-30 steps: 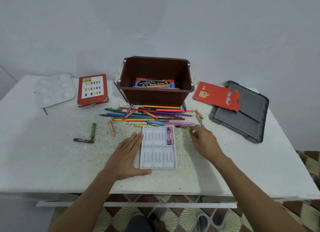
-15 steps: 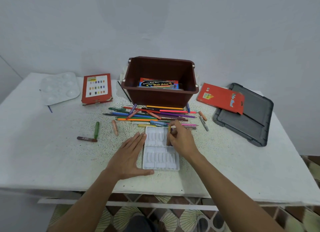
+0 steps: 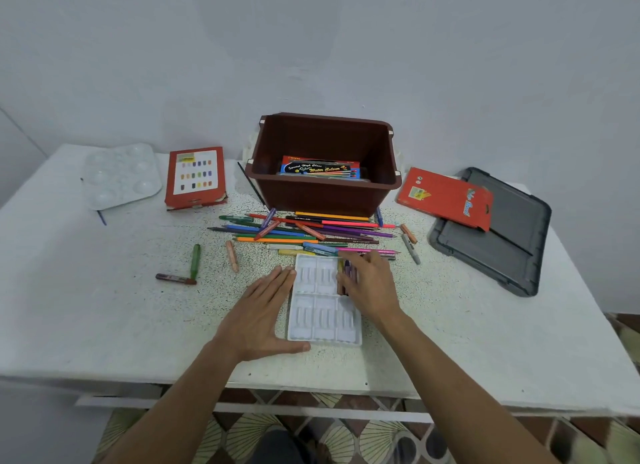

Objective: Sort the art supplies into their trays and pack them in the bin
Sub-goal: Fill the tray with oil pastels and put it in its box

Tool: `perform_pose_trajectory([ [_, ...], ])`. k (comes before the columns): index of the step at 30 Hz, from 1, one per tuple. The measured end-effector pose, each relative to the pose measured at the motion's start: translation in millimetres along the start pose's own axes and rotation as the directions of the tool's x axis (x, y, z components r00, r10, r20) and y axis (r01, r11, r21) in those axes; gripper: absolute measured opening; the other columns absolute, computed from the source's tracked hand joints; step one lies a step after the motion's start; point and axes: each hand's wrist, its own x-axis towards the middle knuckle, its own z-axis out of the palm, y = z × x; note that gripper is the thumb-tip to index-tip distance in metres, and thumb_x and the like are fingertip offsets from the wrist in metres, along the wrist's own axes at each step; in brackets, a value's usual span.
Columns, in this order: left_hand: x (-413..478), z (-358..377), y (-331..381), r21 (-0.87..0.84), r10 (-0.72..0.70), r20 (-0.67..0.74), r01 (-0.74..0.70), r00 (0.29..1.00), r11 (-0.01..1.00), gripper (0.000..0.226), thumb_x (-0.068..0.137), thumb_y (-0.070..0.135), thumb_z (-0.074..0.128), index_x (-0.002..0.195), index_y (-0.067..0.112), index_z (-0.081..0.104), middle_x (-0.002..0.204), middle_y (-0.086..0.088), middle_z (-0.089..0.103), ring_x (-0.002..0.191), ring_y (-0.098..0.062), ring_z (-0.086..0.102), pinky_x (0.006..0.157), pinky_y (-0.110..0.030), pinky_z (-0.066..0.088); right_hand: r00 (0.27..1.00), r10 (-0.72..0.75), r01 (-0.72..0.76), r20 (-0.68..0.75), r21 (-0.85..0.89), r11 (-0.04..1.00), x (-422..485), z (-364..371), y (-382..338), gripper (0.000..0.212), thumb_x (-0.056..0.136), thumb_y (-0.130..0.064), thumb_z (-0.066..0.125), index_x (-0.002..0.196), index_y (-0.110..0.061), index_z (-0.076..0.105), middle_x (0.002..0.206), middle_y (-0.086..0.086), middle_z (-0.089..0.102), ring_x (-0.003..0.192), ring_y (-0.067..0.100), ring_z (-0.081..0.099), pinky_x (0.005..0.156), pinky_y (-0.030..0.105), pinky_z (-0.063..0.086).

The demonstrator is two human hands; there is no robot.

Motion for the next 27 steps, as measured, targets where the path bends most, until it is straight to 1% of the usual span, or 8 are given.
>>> perform_pose_trajectory([
  [4,0,0,0,0.015,0.002,0.006,-0.002,1.0,1.0,0.128,0.068,0.098,0.034,0.155,0.017,-0.013,0.162,0.006,-0.018,0.147,-0.006,-0.022,0.12,-0.031,-0.012,0.981,-0.091,0.086,-0.171,-0.037,0.996,-11,8,11,0.027,0.089,-0.032,0.07,0.114,-0.02,0.067,0.108,0.004,0.056,0.096,0.023,0.048,0.078,0.037,0.046],
  [6,0,0,-1,0.022,-0.001,0.014,0.0,1.0,1.0,0.128,0.068,0.098,0.033,0.154,0.017,-0.016,0.161,0.007,-0.021,0.146,-0.005,-0.024,0.121,-0.033,-0.011,0.95,-0.196,0.177,-0.242,-0.101,0.979,-17,12,16,0.021,0.09,-0.028,0.07,0.107,-0.015,0.071,0.107,0.004,0.06,0.093,0.021,0.048,0.074,0.037,0.048],
  [10,1,-1,-1,0.02,-0.003,0.016,0.002,1.0,1.0,0.128,0.068,0.098,0.033,0.154,0.018,-0.018,0.161,0.007,-0.022,0.145,-0.004,-0.026,0.12,-0.031,-0.013,0.909,-0.341,0.291,-0.239,-0.219,0.931,-21,16,17,0.02,0.095,-0.027,0.062,0.106,-0.014,0.072,0.114,0.001,0.067,0.084,0.02,0.051,0.071,0.036,0.047],
  [14,0,-1,0,0.036,0.003,0.013,-0.003,1.0,0.999,0.128,0.068,0.099,0.031,0.154,0.017,-0.019,0.159,0.008,-0.026,0.145,-0.005,-0.028,0.118,-0.028,-0.018,0.916,-0.321,0.273,-0.242,-0.211,0.939,-21,18,15,0.018,0.092,-0.027,0.068,0.107,-0.018,0.073,0.11,-0.006,0.07,0.084,0.021,0.052,0.069,0.036,0.044],
  [18,0,-1,-1,0.009,0.006,0.004,-0.006,1.0,1.0,0.128,0.069,0.098,0.035,0.156,0.016,-0.011,0.163,0.006,-0.016,0.148,-0.006,-0.021,0.12,-0.031,-0.012,0.917,-0.327,0.278,-0.228,-0.223,0.934,-21,18,16,0.02,0.096,-0.032,0.056,0.103,-0.023,0.072,0.109,-0.007,0.069,0.084,0.022,0.051,0.068,0.036,0.043],
  [21,0,-1,-1,0.005,0.007,0.001,-0.007,1.0,1.0,0.128,0.069,0.097,0.037,0.157,0.016,-0.007,0.164,0.005,-0.011,0.149,-0.007,-0.016,0.121,-0.032,-0.008,0.928,-0.316,0.277,-0.197,-0.202,0.939,-19,19,16,0.016,0.095,-0.03,0.06,0.1,-0.022,0.073,0.108,-0.005,0.068,0.083,0.022,0.051,0.068,0.036,0.043],
  [25,0,-1,0,0.013,0.008,0.006,-0.009,1.0,1.0,0.128,0.068,0.098,0.036,0.156,0.016,-0.009,0.163,0.006,-0.015,0.148,-0.006,-0.02,0.121,-0.032,-0.01,0.938,-0.293,0.288,-0.186,-0.052,0.956,-13,7,22,0.024,0.097,-0.025,0.053,0.11,-0.016,0.072,0.108,0.0,0.067,0.091,0.023,0.054,0.076,0.037,0.045],
  [27,1,-1,-1,0.006,0.006,0.005,-0.006,1.0,1.0,0.128,0.068,0.098,0.036,0.156,0.016,-0.01,0.163,0.005,-0.015,0.147,-0.005,-0.021,0.12,-0.031,-0.011,0.946,-0.248,0.241,-0.207,-0.059,0.969,-5,-2,31,0.024,0.097,-0.018,0.054,0.114,-0.013,0.069,0.108,0.003,0.066,0.092,0.025,0.054,0.078,0.037,0.045],
])
